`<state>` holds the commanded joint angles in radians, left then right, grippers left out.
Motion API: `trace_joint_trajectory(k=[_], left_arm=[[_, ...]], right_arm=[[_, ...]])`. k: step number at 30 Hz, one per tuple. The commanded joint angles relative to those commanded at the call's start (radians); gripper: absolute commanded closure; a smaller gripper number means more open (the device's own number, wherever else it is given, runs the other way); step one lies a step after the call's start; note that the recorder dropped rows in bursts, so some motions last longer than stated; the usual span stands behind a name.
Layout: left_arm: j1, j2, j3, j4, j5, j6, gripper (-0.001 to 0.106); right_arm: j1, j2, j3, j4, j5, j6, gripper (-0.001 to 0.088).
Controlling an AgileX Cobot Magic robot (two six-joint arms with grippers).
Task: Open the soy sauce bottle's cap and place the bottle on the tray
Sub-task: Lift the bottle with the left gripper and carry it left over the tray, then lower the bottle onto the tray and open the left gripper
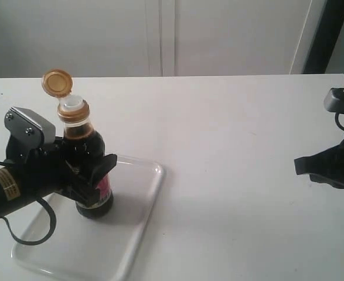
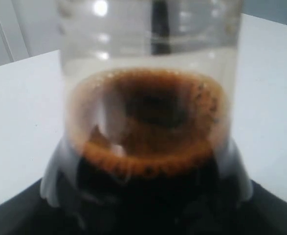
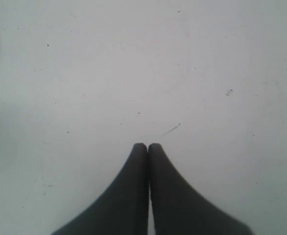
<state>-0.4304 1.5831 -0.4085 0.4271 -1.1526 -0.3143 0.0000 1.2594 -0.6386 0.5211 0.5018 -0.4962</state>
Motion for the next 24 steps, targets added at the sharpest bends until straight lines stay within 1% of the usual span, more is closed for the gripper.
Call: trace_joint_trajectory(k=[2, 4, 6, 9, 12, 15, 17, 20, 21, 22, 23, 24], left_arm=[[0.000, 0.000, 0.000, 0.000, 0.002, 0.000, 0.104], [0.000, 0.000, 0.000, 0.002, 0.002, 0.000, 0.096], [0.000, 0.000, 0.000, 0.002, 0.002, 0.000, 0.080], [0.000, 0.000, 0.000, 0.015, 0.002, 0.000, 0.051], [0.000, 0.000, 0.000, 0.015, 0.002, 0.000, 0.026], [0.000, 0.000, 0.000, 0.015, 0.025, 0.000, 0.011], [0.000, 0.000, 0.000, 0.017, 0.064, -0.016, 0.006], [0.000, -0.002, 0.000, 0.022, 0.169, -0.078, 0.005], [0.000, -0.002, 0.000, 0.047, 0.208, -0.078, 0.005], [0.000, -0.002, 0.000, 0.062, 0.217, -0.078, 0.005], [0.000, -0.002, 0.000, 0.112, 0.222, -0.106, 0.005], [0.000, -0.002, 0.000, 0.129, 0.230, -0.125, 0.005]], right_arm=[[0.000, 0.000, 0.000, 0.000, 0.002, 0.000, 0.0868], [0.000, 0.000, 0.000, 0.000, 0.002, 0.000, 0.0868], [0.000, 0.000, 0.000, 0.000, 0.004, 0.000, 0.0868], [0.000, 0.000, 0.000, 0.002, 0.005, 0.000, 0.0868], [0.000, 0.000, 0.000, 0.002, 0.005, 0.000, 0.0868], [0.000, 0.000, 0.000, 0.002, 0.005, 0.000, 0.0868], [0.000, 0.000, 0.000, 0.002, 0.008, 0.000, 0.0868], [0.000, 0.000, 0.000, 0.002, 0.008, 0.000, 0.0868], [0.000, 0.000, 0.000, 0.002, 0.008, 0.000, 0.0868], [0.000, 0.000, 0.000, 0.002, 0.008, 0.000, 0.0868], [0.000, 0.000, 0.000, 0.002, 0.008, 0.000, 0.0868], [0.000, 0.000, 0.000, 0.002, 0.008, 0.000, 0.0868]])
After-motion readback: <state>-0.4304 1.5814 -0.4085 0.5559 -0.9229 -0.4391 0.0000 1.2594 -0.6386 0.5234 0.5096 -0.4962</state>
